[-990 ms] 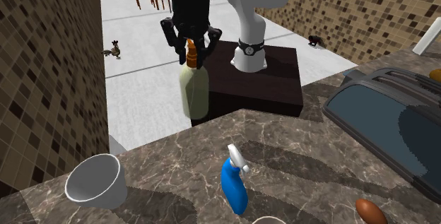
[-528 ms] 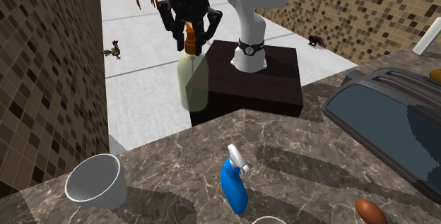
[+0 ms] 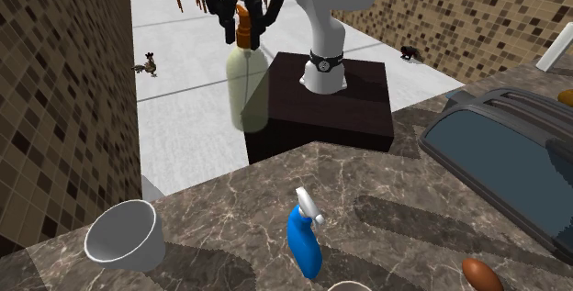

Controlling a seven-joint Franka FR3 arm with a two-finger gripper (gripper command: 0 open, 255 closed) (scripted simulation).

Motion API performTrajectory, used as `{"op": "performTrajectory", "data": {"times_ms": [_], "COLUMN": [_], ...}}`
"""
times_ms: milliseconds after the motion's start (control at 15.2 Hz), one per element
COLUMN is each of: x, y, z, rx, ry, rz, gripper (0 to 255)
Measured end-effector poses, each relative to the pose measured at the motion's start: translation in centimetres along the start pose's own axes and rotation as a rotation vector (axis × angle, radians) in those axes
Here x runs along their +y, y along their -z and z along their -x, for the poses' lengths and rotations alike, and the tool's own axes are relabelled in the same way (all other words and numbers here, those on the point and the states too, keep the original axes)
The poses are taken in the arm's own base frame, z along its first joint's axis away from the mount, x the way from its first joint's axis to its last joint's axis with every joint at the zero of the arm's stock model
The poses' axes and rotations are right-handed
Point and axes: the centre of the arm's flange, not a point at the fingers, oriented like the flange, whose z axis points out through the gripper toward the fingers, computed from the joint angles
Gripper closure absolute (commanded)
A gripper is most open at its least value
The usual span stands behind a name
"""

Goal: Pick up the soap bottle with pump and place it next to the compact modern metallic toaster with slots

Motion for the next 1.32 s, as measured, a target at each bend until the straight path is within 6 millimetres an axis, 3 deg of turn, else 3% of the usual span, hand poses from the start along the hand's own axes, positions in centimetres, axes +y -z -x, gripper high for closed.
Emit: {"op": "performTrajectory", "data": {"times_ms": [1122,1320], "x": [0.7,-2.1], "y": [8.6,9.2], "z": [-0.4,-0.6], "rx": [0.0,0.0], "ry": [0.0,0.001], "rz": [0.0,0.0], "gripper": [255,255]}}
